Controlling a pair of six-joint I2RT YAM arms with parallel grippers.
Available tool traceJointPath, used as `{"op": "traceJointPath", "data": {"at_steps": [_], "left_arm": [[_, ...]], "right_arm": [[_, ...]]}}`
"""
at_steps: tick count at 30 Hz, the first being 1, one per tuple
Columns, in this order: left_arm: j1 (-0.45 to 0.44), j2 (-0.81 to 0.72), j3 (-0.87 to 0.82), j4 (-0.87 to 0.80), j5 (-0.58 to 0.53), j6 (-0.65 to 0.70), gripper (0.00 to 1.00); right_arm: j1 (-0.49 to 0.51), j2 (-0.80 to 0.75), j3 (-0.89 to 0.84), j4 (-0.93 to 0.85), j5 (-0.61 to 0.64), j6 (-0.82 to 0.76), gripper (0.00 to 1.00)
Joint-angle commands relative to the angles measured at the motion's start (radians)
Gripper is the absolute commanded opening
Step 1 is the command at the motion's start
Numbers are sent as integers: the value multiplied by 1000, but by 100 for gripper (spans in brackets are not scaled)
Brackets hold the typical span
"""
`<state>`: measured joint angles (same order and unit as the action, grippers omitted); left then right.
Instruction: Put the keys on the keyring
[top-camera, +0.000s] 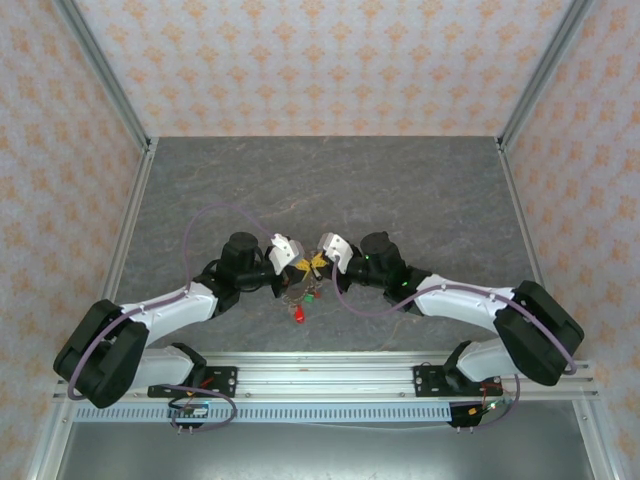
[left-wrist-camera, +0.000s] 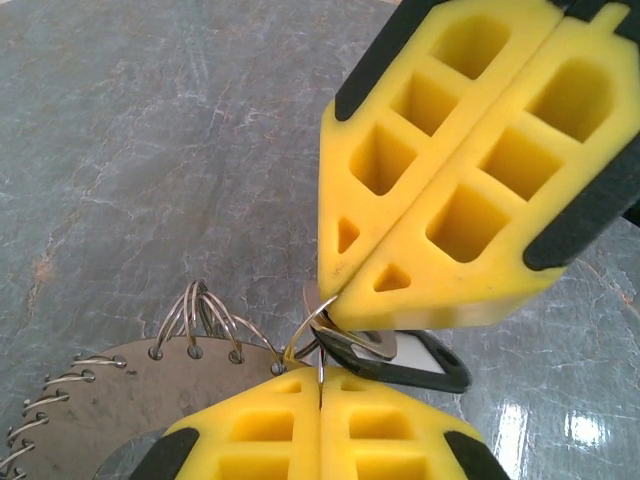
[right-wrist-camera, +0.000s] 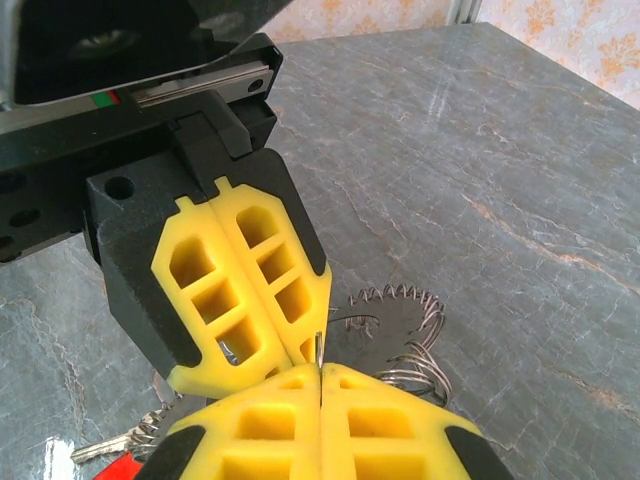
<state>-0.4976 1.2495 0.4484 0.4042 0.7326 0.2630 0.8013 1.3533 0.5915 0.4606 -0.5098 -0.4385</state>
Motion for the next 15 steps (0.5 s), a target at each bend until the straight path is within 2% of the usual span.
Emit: {"op": "traceJointPath", "data": {"at_steps": [1,5,11,15], "left_arm": [[-9,-40,7,28,-41,2,0],[-8,-39,9,15,-57,11,0],[-9,-50,6,28,-66,8,0],[-9,-56,10,22,-49,10,0]], "right_arm": [[-2,-49,5,-16,30,-1,0],[-3,-126,-23,-52,60,-12,0],[-4,-196,-26,-191,37,-50,0],[-4,-204,-36,-177,53,-49,0]]}}
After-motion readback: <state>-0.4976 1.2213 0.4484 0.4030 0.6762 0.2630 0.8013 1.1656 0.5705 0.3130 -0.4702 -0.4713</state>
